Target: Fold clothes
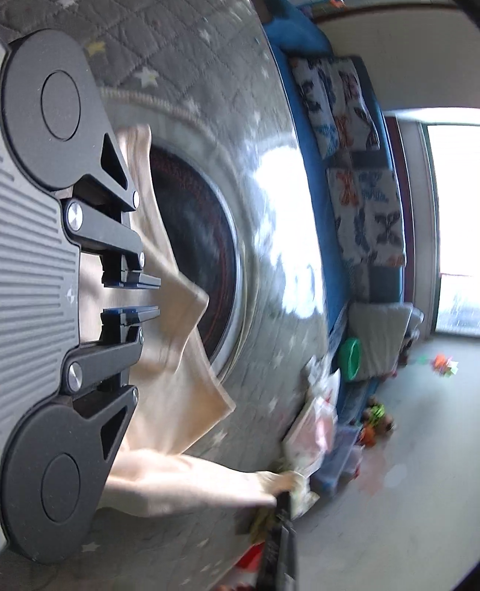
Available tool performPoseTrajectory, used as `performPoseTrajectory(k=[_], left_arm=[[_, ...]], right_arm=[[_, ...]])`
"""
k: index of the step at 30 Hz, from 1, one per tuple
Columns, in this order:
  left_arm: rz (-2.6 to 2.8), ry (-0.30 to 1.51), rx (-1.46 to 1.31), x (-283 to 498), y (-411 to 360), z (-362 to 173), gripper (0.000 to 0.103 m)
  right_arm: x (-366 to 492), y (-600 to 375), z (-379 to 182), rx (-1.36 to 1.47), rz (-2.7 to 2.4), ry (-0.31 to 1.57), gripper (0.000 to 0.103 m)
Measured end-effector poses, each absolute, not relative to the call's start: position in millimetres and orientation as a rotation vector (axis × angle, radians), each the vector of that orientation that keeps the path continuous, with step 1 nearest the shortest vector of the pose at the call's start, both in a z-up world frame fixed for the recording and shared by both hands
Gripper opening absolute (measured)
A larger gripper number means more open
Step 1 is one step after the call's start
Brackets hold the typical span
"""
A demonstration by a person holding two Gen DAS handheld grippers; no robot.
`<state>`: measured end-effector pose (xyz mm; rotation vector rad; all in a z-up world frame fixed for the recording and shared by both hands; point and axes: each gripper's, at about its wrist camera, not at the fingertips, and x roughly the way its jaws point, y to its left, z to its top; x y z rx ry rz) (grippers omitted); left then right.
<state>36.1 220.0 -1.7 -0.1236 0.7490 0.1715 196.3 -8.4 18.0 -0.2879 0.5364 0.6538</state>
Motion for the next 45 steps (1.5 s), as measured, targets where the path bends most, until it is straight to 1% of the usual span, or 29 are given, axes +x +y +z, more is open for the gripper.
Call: performPoseTrajectory(k=[5, 7, 10, 14, 15, 16, 17, 18, 19, 21, 22, 25, 27, 28, 29, 33, 35, 38, 41, 45], left_arm=[[0.122, 0.779, -0.074, 53, 200, -11, 0.027], [0.109, 0.787, -0.052, 59, 193, -14, 0.043], [0.104, 0.807, -0.032, 69, 189, -22, 0.044], [0.101, 0.84, -0.005, 80, 183, -32, 0.044], [0.106, 0.837, 0.008, 80, 182, -34, 0.044], [0.109, 0.834, 0.012, 81, 181, -34, 0.04], [0.112, 0.832, 0.016, 81, 181, -34, 0.034], [0.122, 0.829, 0.016, 82, 182, -34, 0.018], [0.136, 0.826, 0.006, 82, 186, -33, 0.01], [0.158, 0.805, -0.05, 78, 197, -27, 0.005], [0.176, 0.779, -0.069, 72, 204, -22, 0.005], [0.236, 0.698, -0.125, 49, 225, -2, 0.004], [0.281, 0.644, -0.177, 28, 243, 15, 0.004], [0.303, 0.617, -0.209, 16, 253, 23, 0.003], [0.324, 0.587, -0.242, 3, 262, 31, 0.003], [0.429, 0.468, -0.32, -60, 289, 58, 0.003], [0.491, 0.413, -0.342, -96, 299, 69, 0.003], [0.598, 0.345, -0.367, -152, 312, 77, 0.003], [0.733, 0.331, -0.383, -205, 326, 73, 0.003], [0.865, 0.407, -0.42, -253, 346, 50, 0.003]], right_arm=[[177, -68, 33, -0.265, 0.588, 0.496, 0.003], [168, -92, 34, -0.254, 0.555, 0.499, 0.003], [155, -125, 24, -0.265, 0.497, 0.536, 0.003], [144, -143, 11, -0.252, 0.492, 0.588, 0.005], [141, -147, 8, -0.24, 0.494, 0.602, 0.005], [139, -148, 6, -0.229, 0.496, 0.606, 0.009], [138, -149, 5, -0.217, 0.498, 0.608, 0.01], [135, -149, 3, -0.205, 0.511, 0.615, 0.01], [134, -147, 2, -0.202, 0.52, 0.618, 0.011], [131, -142, 1, -0.204, 0.537, 0.618, 0.018], [128, -138, 0, -0.207, 0.552, 0.618, 0.022], [119, -126, -4, -0.226, 0.597, 0.611, 0.026], [115, -120, -5, -0.234, 0.612, 0.605, 0.031], [113, -117, -6, -0.238, 0.618, 0.601, 0.035], [112, -115, -6, -0.24, 0.624, 0.6, 0.036], [108, -106, -6, -0.243, 0.672, 0.597, 0.039], [105, -103, -6, -0.247, 0.681, 0.592, 0.05], [100, -99, -5, -0.257, 0.693, 0.584, 0.052], [97, -97, -5, -0.252, 0.715, 0.598, 0.056], [92, -92, -6, -0.246, 0.751, 0.626, 0.057]])
